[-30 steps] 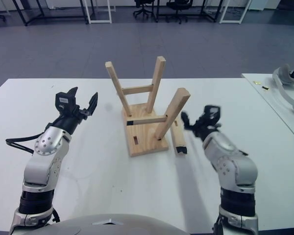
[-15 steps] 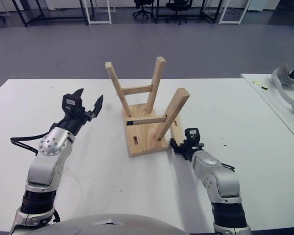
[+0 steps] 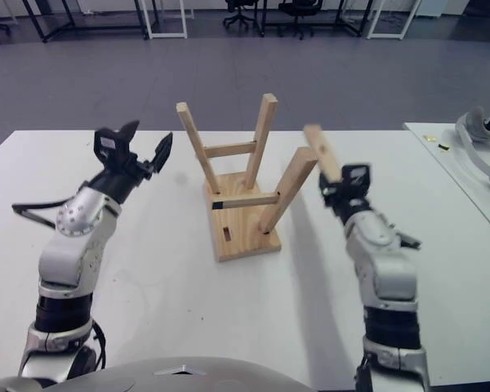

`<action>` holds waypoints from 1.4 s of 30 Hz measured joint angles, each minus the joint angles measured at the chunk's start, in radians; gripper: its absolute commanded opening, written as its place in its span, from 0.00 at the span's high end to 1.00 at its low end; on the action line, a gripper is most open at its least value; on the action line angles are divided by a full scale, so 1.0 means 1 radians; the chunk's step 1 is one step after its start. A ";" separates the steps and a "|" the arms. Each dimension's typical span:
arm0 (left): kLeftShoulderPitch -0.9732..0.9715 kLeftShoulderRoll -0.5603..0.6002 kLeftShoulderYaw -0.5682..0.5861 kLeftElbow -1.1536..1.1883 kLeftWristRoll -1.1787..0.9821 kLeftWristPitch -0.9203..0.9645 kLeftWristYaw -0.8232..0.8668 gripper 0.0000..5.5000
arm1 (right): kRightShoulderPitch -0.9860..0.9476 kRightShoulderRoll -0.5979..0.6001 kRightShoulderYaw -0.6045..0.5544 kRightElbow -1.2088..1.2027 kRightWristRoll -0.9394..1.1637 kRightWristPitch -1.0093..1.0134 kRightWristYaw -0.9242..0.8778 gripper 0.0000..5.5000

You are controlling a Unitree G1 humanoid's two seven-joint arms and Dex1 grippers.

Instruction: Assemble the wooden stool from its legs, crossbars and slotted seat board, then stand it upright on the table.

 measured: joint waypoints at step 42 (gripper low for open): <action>-0.426 -0.086 0.366 0.393 -1.219 0.350 0.281 0.82 | -0.272 -0.109 0.206 -0.275 0.158 -0.082 0.516 0.47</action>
